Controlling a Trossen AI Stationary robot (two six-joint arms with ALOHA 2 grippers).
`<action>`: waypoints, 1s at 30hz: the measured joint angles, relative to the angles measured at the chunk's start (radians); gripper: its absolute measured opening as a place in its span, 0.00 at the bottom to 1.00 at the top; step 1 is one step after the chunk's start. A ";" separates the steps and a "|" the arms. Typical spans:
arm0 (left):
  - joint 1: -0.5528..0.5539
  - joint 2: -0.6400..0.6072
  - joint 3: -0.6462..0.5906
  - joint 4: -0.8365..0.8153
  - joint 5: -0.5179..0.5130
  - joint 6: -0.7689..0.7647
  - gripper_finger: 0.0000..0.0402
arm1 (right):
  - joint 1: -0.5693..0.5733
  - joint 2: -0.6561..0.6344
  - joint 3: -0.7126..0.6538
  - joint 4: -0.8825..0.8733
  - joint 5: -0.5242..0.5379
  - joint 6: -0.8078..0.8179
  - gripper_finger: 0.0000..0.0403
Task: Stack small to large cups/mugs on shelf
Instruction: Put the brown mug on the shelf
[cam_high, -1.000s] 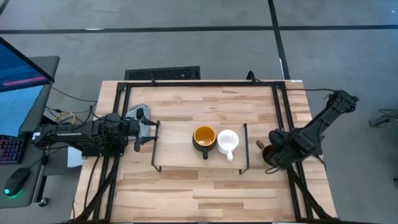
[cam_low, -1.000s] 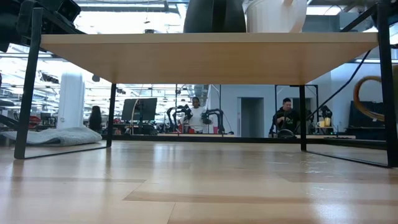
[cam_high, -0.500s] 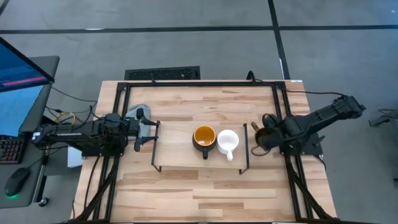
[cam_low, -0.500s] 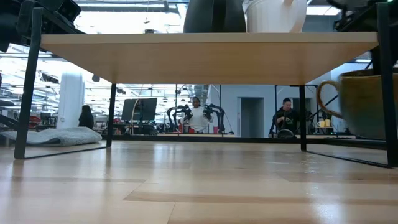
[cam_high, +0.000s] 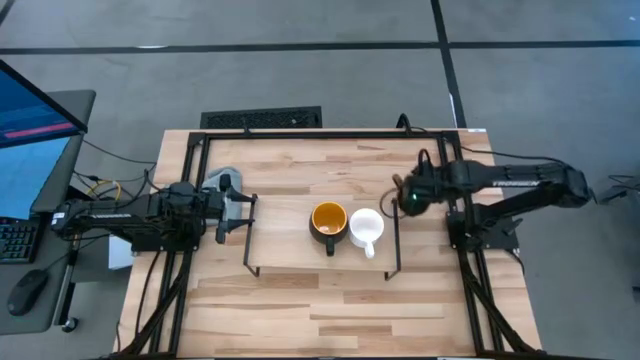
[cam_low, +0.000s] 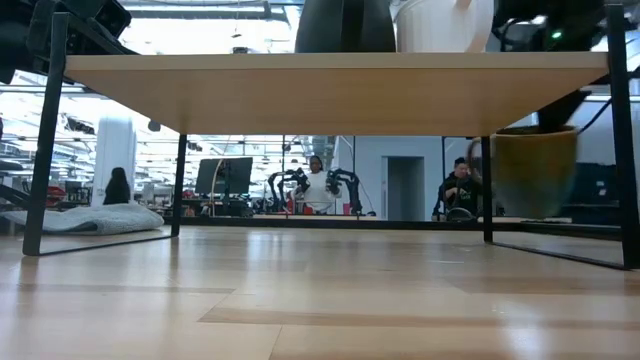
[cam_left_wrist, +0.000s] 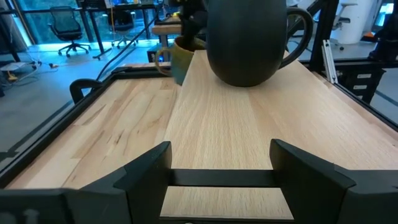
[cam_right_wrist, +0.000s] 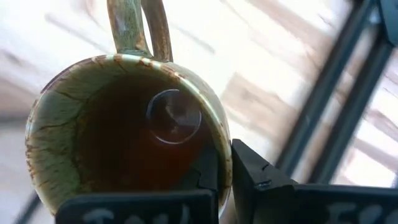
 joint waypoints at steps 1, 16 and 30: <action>0.000 0.000 0.000 -0.002 0.000 -0.005 0.65 | -0.028 0.000 0.000 0.032 0.001 -0.032 0.08; 0.000 0.000 0.000 -0.008 0.001 -0.048 0.65 | -0.409 0.000 0.000 0.453 -0.112 -0.439 0.08; 0.000 0.000 -0.001 -0.009 0.002 -0.056 0.65 | -0.467 0.229 0.234 0.648 -0.329 -0.645 0.08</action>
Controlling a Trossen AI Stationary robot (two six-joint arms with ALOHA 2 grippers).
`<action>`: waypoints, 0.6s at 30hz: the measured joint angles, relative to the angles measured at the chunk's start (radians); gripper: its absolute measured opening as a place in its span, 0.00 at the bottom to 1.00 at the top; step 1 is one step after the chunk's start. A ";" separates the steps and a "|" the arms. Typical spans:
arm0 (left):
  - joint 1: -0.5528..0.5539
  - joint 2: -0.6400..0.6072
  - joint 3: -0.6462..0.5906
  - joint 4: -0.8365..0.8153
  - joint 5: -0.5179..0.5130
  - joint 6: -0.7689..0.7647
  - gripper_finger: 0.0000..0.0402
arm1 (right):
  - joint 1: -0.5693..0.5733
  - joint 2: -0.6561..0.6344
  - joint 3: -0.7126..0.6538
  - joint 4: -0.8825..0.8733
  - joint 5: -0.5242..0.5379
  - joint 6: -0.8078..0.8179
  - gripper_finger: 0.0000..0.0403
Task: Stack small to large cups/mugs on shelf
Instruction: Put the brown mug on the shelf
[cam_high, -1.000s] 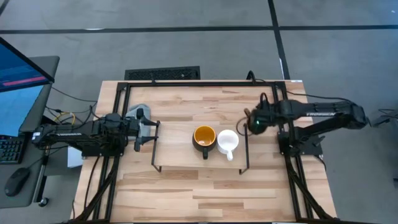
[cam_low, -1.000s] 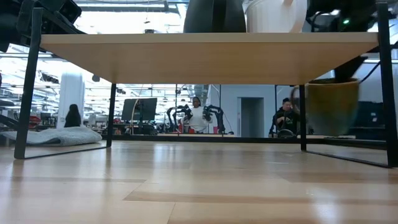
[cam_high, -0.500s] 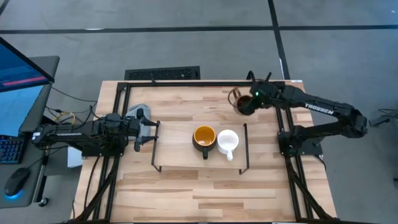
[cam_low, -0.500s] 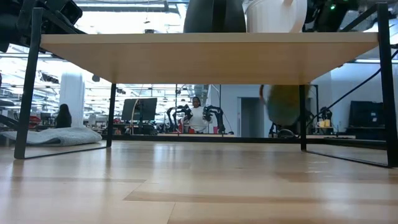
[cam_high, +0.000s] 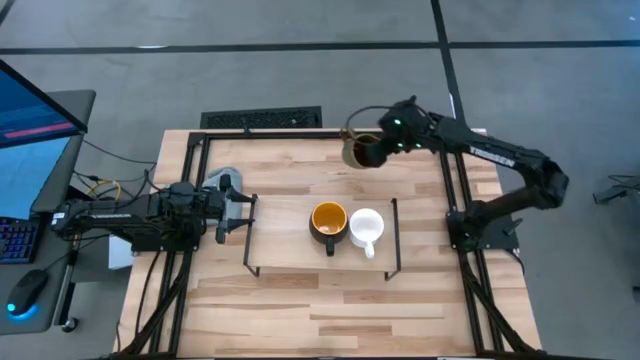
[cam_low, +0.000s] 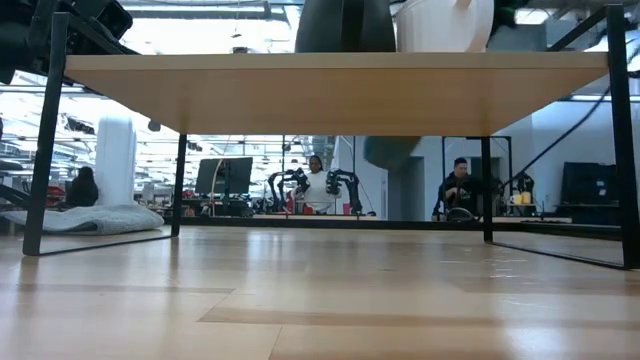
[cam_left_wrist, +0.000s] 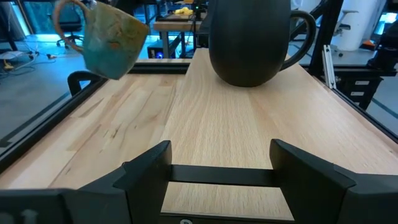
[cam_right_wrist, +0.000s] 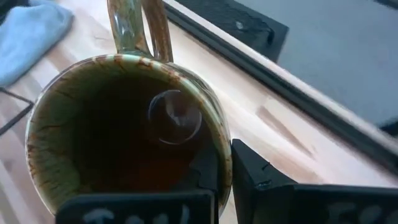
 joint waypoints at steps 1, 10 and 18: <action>0.000 0.000 0.000 0.000 0.003 0.000 0.65 | 0.007 0.031 0.038 -0.011 -0.002 -0.015 0.08; 0.000 0.000 0.001 -0.013 0.027 -0.042 0.65 | 0.064 0.310 0.374 -0.232 -0.035 -0.082 0.08; 0.001 0.000 0.001 -0.015 0.033 -0.045 0.65 | 0.117 0.493 0.647 -0.356 -0.066 -0.116 0.08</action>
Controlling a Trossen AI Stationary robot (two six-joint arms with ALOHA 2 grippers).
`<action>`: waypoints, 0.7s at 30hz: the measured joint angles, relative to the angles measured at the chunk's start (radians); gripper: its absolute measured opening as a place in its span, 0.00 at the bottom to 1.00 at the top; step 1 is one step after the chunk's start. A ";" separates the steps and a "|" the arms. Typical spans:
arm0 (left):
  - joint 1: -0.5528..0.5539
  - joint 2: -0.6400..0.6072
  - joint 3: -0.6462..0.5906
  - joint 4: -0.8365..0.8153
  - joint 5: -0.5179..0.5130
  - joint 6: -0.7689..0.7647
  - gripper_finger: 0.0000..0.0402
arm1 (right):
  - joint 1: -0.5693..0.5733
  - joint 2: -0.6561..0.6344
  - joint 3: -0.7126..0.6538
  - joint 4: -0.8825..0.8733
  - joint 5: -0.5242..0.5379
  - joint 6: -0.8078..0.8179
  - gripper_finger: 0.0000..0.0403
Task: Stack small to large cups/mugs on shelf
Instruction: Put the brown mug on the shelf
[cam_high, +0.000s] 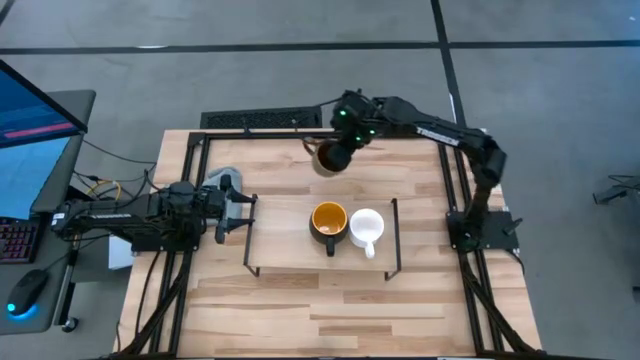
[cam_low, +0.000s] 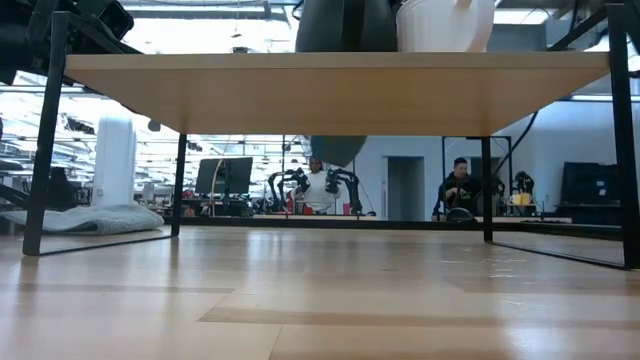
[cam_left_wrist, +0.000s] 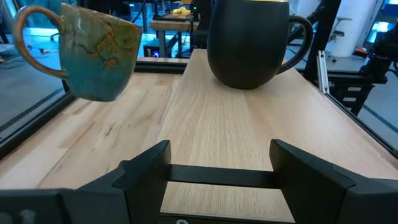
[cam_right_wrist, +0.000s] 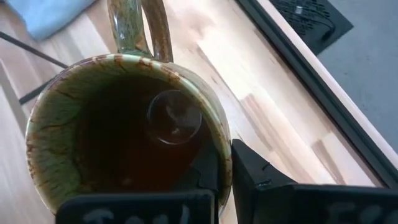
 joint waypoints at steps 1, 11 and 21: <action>0.000 0.000 0.000 -0.002 0.000 0.000 0.65 | 0.005 0.023 0.034 -0.021 -0.002 -0.009 0.08; 0.000 0.000 0.001 -0.014 0.004 0.000 0.65 | 0.059 0.215 0.342 -0.165 -0.026 -0.016 0.08; 0.000 0.000 0.000 -0.023 0.000 0.000 0.65 | 0.080 0.353 0.517 -0.258 -0.089 0.011 0.08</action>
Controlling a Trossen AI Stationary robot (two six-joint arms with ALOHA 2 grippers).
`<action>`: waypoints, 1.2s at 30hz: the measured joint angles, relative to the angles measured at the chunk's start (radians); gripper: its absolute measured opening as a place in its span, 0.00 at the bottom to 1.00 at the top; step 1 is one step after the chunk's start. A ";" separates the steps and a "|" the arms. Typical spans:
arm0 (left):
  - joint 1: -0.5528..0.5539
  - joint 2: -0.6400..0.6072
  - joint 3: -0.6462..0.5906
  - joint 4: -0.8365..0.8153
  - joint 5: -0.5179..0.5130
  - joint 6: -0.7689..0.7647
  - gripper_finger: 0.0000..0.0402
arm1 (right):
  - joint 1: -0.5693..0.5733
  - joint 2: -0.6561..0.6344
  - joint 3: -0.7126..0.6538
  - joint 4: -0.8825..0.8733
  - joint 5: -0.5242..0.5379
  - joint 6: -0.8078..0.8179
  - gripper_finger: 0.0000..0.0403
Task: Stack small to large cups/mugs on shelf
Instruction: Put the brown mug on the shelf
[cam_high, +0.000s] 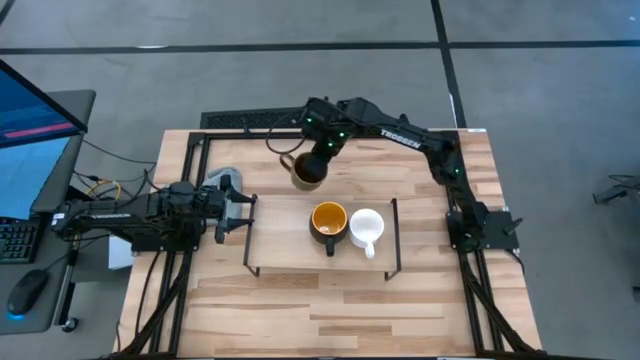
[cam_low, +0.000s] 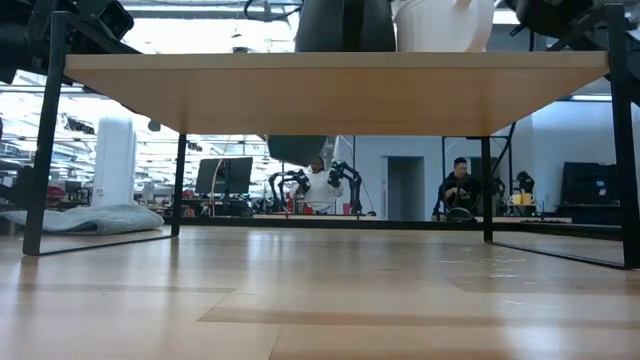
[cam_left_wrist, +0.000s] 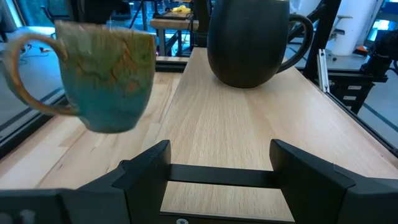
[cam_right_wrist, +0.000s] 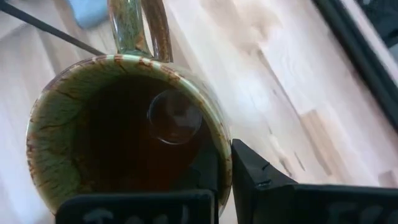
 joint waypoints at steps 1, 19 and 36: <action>0.000 0.000 0.000 -0.001 0.000 0.000 0.65 | -0.001 0.010 0.006 -0.010 -0.007 0.004 0.08; 0.000 0.000 0.000 0.000 0.033 -0.040 0.65 | -0.003 0.045 0.002 -0.151 -0.010 0.048 0.08; 0.000 0.000 0.000 -0.002 0.035 -0.039 0.65 | 0.016 0.060 0.002 -0.136 -0.009 0.073 0.08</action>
